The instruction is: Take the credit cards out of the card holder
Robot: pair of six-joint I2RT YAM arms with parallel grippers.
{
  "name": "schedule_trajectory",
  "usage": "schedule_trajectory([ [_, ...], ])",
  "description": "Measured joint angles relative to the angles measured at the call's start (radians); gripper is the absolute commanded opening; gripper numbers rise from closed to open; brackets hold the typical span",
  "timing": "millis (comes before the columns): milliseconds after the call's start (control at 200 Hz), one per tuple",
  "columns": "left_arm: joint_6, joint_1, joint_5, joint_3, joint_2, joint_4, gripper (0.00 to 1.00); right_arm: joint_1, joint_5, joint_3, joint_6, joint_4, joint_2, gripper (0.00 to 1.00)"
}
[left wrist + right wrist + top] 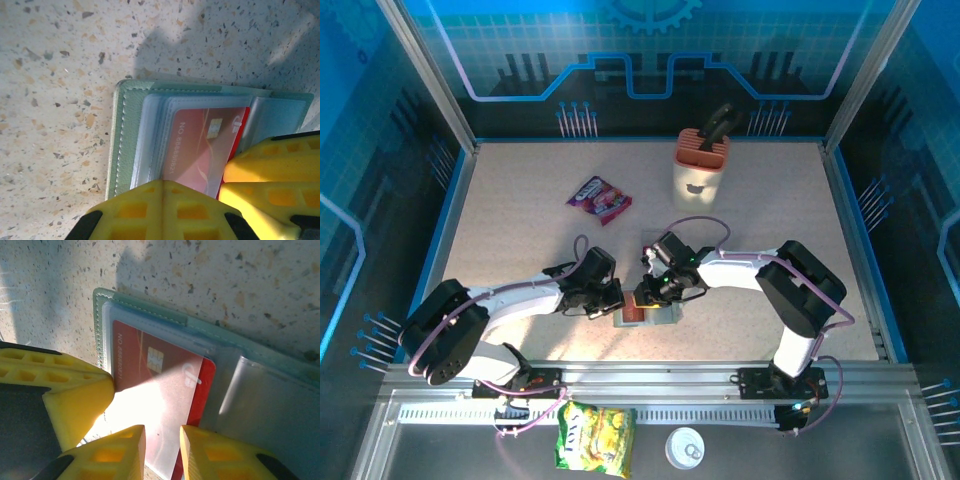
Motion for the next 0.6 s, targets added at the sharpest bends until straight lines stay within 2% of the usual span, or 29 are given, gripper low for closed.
schedule_trajectory([
  [600, 0.000, 0.000, 0.000, 0.000, 0.000, 0.000, 0.01, 0.000, 0.027, 0.017, -0.023, -0.046, -0.001, 0.26],
])
